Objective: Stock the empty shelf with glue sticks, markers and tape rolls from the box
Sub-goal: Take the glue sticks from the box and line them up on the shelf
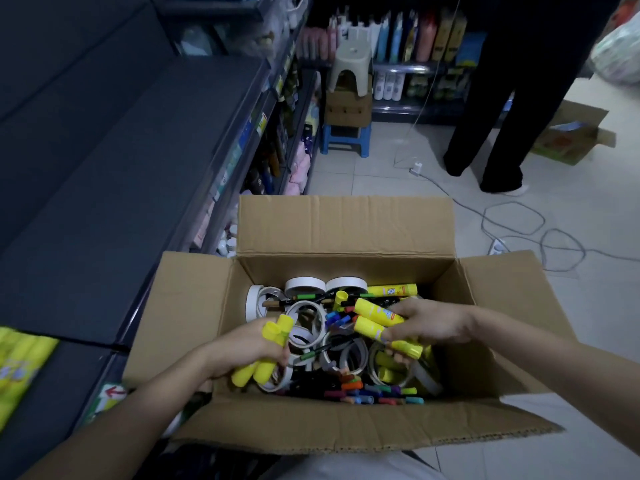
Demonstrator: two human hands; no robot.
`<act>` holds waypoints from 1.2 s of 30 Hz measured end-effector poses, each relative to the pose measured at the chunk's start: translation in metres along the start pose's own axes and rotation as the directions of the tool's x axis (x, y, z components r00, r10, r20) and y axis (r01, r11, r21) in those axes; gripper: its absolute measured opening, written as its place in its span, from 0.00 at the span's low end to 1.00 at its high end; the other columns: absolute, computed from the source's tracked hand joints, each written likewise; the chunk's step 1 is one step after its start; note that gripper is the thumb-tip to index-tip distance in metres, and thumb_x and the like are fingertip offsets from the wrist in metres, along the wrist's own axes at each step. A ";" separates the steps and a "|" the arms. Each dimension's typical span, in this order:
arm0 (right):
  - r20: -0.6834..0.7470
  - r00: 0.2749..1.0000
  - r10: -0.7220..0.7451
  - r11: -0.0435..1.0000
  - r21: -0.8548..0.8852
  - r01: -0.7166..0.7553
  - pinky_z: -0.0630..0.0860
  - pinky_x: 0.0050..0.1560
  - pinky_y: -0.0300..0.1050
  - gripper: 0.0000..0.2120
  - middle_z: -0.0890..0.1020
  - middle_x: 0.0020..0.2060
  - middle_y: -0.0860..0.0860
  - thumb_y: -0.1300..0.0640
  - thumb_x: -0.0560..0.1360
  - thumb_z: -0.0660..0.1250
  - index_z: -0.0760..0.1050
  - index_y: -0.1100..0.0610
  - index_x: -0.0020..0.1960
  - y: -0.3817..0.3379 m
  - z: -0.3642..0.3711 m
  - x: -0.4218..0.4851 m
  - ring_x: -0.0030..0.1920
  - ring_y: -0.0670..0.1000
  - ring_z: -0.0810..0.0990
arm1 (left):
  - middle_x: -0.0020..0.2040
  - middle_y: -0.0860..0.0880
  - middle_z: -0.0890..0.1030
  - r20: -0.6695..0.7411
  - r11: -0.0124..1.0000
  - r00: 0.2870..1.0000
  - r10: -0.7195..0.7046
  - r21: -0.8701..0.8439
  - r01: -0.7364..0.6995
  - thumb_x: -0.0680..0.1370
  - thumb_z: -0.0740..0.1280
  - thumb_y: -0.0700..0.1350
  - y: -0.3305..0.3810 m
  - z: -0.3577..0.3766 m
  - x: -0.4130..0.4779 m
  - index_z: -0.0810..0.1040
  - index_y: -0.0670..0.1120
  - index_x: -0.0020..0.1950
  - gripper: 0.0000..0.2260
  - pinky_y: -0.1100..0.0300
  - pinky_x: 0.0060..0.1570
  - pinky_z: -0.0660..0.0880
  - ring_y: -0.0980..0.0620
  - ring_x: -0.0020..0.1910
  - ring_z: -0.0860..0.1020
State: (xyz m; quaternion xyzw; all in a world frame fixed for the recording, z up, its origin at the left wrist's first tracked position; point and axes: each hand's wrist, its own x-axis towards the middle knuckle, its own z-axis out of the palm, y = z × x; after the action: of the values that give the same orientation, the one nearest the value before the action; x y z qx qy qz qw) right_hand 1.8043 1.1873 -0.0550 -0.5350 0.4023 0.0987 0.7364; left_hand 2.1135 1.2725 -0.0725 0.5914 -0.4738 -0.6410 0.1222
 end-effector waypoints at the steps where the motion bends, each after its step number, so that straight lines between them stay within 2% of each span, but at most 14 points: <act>1: -0.027 0.999 -0.019 0.995 0.093 0.021 0.78 0.37 0.45 0.07 0.79 0.40 0.60 0.61 0.78 0.65 0.71 0.64 0.53 -0.004 0.003 0.004 0.36 0.54 0.79 | 0.42 0.42 0.83 -0.014 0.998 1.000 0.000 -0.063 -0.001 0.64 0.70 0.37 0.002 -0.001 -0.004 0.79 0.39 0.43 0.09 0.55 0.46 0.78 0.49 0.42 0.82; 3: -0.068 0.996 -0.065 0.979 0.188 0.077 0.77 0.33 0.44 0.07 0.79 0.39 0.59 0.61 0.77 0.65 0.71 0.63 0.53 -0.018 0.013 0.012 0.34 0.53 0.79 | 0.42 0.38 0.82 -0.058 0.982 0.998 0.013 -0.188 -0.024 0.64 0.70 0.37 0.007 -0.002 -0.015 0.80 0.37 0.43 0.09 0.54 0.45 0.77 0.44 0.42 0.82; 6: -0.076 0.987 -0.139 0.953 0.260 0.155 0.76 0.32 0.42 0.08 0.79 0.39 0.57 0.61 0.75 0.68 0.72 0.59 0.54 -0.050 0.030 0.022 0.33 0.52 0.78 | 0.36 0.37 0.77 -0.170 0.930 0.984 0.046 -0.354 -0.104 0.63 0.69 0.36 0.016 -0.006 -0.036 0.75 0.38 0.46 0.12 0.53 0.40 0.75 0.44 0.34 0.77; 10: -0.021 0.981 -0.193 0.909 0.373 0.187 0.80 0.36 0.47 0.16 0.78 0.41 0.57 0.60 0.69 0.70 0.73 0.56 0.56 -0.094 0.059 0.031 0.35 0.55 0.79 | 0.31 0.45 0.76 -0.348 0.900 0.930 0.118 -0.359 -0.249 0.64 0.67 0.37 0.027 -0.020 -0.070 0.73 0.41 0.43 0.09 0.63 0.32 0.73 0.50 0.31 0.75; 15: 0.039 0.968 -0.248 0.893 0.396 0.213 0.77 0.27 0.40 0.15 0.78 0.38 0.57 0.61 0.72 0.68 0.73 0.55 0.58 -0.145 0.105 0.050 0.31 0.53 0.78 | 0.32 0.47 0.75 -0.611 0.861 0.783 0.121 -0.328 -0.389 0.62 0.68 0.38 0.014 -0.048 -0.119 0.74 0.45 0.38 0.07 0.58 0.40 0.72 0.50 0.34 0.75; 18: 0.119 0.947 -0.298 0.899 0.368 0.236 0.73 0.26 0.37 0.18 0.79 0.40 0.58 0.61 0.72 0.69 0.73 0.56 0.61 -0.168 0.134 0.068 0.31 0.52 0.77 | 0.33 0.48 0.74 -0.756 0.885 0.651 0.068 -0.255 -0.389 0.60 0.70 0.46 -0.003 -0.066 -0.151 0.75 0.50 0.38 0.10 0.55 0.41 0.69 0.49 0.35 0.72; 21: 0.181 0.932 -0.315 0.922 0.292 0.255 0.72 0.27 0.36 0.22 0.81 0.45 0.58 0.59 0.72 0.70 0.72 0.55 0.64 -0.187 0.162 0.088 0.31 0.50 0.78 | 0.33 0.52 0.73 -0.890 0.969 0.452 0.066 -0.050 -0.241 0.63 0.70 0.51 -0.025 -0.080 -0.176 0.72 0.47 0.41 0.12 0.54 0.39 0.68 0.51 0.33 0.70; 23: 0.212 0.922 -0.325 0.929 0.252 0.270 0.73 0.26 0.36 0.21 0.81 0.45 0.58 0.59 0.72 0.70 0.72 0.56 0.64 -0.200 0.182 0.101 0.31 0.50 0.78 | 0.37 0.50 0.75 -0.944 0.998 0.324 0.059 0.056 -0.018 0.70 0.70 0.48 -0.041 -0.086 -0.192 0.72 0.45 0.46 0.11 0.53 0.40 0.68 0.49 0.37 0.72; 27: 0.195 0.916 -0.350 0.937 0.088 0.339 0.74 0.27 0.41 0.13 0.79 0.43 0.57 0.64 0.76 0.67 0.72 0.61 0.60 -0.222 0.224 0.124 0.31 0.52 0.77 | 0.54 0.46 0.73 -0.971 0.933 0.240 0.010 0.095 0.346 0.76 0.67 0.46 -0.092 -0.083 -0.213 0.70 0.41 0.58 0.15 0.56 0.51 0.69 0.45 0.53 0.73; 29: 0.159 0.908 -0.387 0.907 -0.113 0.406 0.74 0.29 0.42 0.12 0.78 0.39 0.54 0.66 0.76 0.66 0.73 0.60 0.58 -0.229 0.243 0.136 0.32 0.51 0.77 | 0.53 0.45 0.72 -0.978 0.875 0.208 0.017 0.115 0.470 0.76 0.67 0.47 -0.117 -0.077 -0.218 0.70 0.42 0.55 0.13 0.56 0.50 0.70 0.45 0.54 0.73; 31: 0.171 0.843 -0.510 0.702 -0.485 0.522 0.75 0.34 0.42 0.11 0.78 0.38 0.52 0.65 0.74 0.66 0.74 0.57 0.56 -0.236 0.256 0.150 0.34 0.49 0.77 | 0.50 0.45 0.73 -0.979 0.826 0.203 0.035 0.143 0.546 0.74 0.70 0.49 -0.136 -0.071 -0.222 0.71 0.42 0.52 0.14 0.55 0.48 0.71 0.44 0.52 0.73; 33: 0.300 0.763 -0.573 0.339 -0.761 0.554 0.74 0.43 0.43 0.13 0.79 0.44 0.49 0.63 0.74 0.65 0.75 0.54 0.57 -0.242 0.267 0.168 0.41 0.49 0.77 | 0.44 0.44 0.75 -0.970 0.807 0.239 0.046 0.177 0.563 0.67 0.77 0.51 -0.149 -0.066 -0.224 0.74 0.41 0.45 0.18 0.52 0.42 0.73 0.42 0.46 0.75; 34: 0.355 0.751 -0.557 0.206 -0.816 0.540 0.74 0.46 0.45 0.13 0.80 0.46 0.49 0.62 0.74 0.63 0.75 0.54 0.57 -0.244 0.272 0.177 0.45 0.51 0.77 | 0.39 0.44 0.75 -0.963 0.793 0.261 0.062 0.206 0.573 0.61 0.80 0.52 -0.155 -0.064 -0.224 0.74 0.41 0.41 0.21 0.51 0.37 0.75 0.41 0.41 0.76; 36: 0.414 0.766 -0.491 0.044 -0.867 0.497 0.75 0.48 0.49 0.13 0.80 0.49 0.51 0.62 0.74 0.60 0.73 0.54 0.58 -0.243 0.281 0.194 0.48 0.55 0.78 | 0.35 0.45 0.74 -0.959 0.760 0.269 0.084 0.237 0.606 0.53 0.83 0.55 -0.164 -0.061 -0.225 0.74 0.43 0.37 0.26 0.54 0.30 0.75 0.43 0.35 0.76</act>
State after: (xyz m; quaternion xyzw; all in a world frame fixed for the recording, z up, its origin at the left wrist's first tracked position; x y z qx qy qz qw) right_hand 2.2087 1.2766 0.0113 -0.9664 0.0468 0.0625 0.2451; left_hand 2.2943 1.4908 -0.0424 0.9275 -0.3661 -0.0116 0.0746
